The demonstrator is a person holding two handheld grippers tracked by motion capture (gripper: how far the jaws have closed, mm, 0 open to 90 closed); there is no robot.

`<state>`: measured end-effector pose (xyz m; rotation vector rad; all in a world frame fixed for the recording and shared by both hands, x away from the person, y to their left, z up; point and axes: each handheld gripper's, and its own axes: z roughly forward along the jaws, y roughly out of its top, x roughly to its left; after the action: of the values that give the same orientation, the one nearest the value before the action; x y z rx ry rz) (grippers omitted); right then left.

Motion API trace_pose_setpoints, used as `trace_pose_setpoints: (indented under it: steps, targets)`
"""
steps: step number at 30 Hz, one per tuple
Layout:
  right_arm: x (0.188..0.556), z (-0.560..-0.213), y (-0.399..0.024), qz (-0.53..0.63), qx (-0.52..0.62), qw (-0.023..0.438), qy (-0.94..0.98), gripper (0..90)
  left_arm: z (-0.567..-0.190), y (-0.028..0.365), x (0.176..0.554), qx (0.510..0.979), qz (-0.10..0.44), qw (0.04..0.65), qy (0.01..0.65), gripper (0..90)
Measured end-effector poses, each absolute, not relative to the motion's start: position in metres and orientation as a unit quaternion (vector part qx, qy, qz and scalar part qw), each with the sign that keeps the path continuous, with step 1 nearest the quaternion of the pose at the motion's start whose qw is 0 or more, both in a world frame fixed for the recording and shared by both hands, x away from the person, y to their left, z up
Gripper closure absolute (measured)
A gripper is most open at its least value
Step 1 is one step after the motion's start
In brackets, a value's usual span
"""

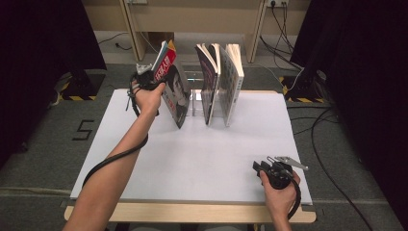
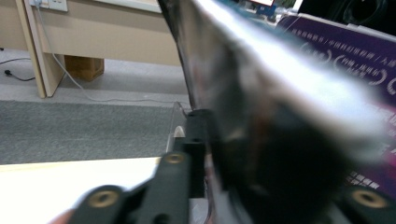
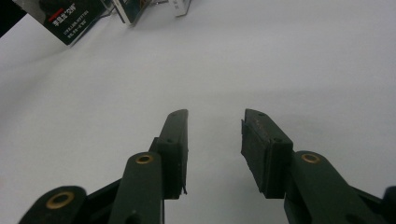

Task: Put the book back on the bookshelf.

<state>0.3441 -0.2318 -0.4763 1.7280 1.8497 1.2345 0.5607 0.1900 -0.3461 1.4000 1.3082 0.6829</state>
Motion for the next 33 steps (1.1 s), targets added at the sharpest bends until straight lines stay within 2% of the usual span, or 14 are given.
trace_pose_setpoints:
  steps: [3,12,17,23,33]
  targets:
    - [0.344,-0.476,-0.232,0.432,0.609,0.159,0.646,61.2,-0.343,0.188,0.561,0.596,0.290,0.521,0.538,86.0]
    - [0.344,-0.477,-0.233,0.432,0.610,0.157,0.646,61.2,-0.343,0.175,0.554,0.617,0.358,0.497,0.493,86.3]
    - [0.344,-0.477,-0.233,0.431,0.609,0.159,0.646,61.1,-0.341,0.170,0.554,0.629,0.376,0.486,0.477,86.2]
    - [0.344,-0.477,-0.233,0.431,0.609,0.159,0.646,61.1,-0.343,0.172,0.556,0.627,0.356,0.495,0.486,85.6]
    - [0.344,-0.477,-0.232,0.432,0.609,0.160,0.646,61.0,-0.345,0.178,0.557,0.623,0.353,0.496,0.491,82.0]
